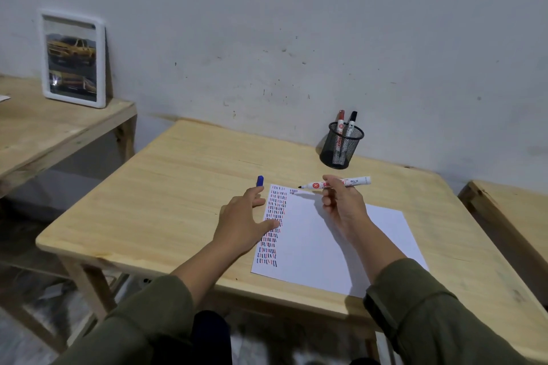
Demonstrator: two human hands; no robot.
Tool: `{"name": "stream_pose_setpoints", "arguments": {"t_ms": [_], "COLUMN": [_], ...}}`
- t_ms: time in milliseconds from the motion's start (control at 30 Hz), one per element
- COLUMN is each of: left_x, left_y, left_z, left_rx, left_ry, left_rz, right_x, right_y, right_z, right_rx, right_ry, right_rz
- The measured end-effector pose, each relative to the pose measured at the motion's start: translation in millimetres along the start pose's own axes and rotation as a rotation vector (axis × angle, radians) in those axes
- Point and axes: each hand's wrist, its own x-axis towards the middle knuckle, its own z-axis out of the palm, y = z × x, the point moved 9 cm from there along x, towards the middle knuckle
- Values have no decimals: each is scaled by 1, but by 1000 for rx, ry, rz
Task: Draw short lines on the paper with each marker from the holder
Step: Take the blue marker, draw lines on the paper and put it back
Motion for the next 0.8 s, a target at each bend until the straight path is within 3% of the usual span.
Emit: {"name": "stream_pose_setpoints", "arguments": {"t_ms": [433, 800], "left_x": [1, -1], "left_y": [-4, -1], "left_z": [-1, -2], "left_rx": [-23, -6], "left_ry": [31, 34], "left_rz": [-19, -11], "right_x": [20, 13], "right_y": [11, 3], "right_z": [-1, 3], "right_rx": [-40, -248], "right_ry": [-12, -25], "right_rz": [-86, -175]}}
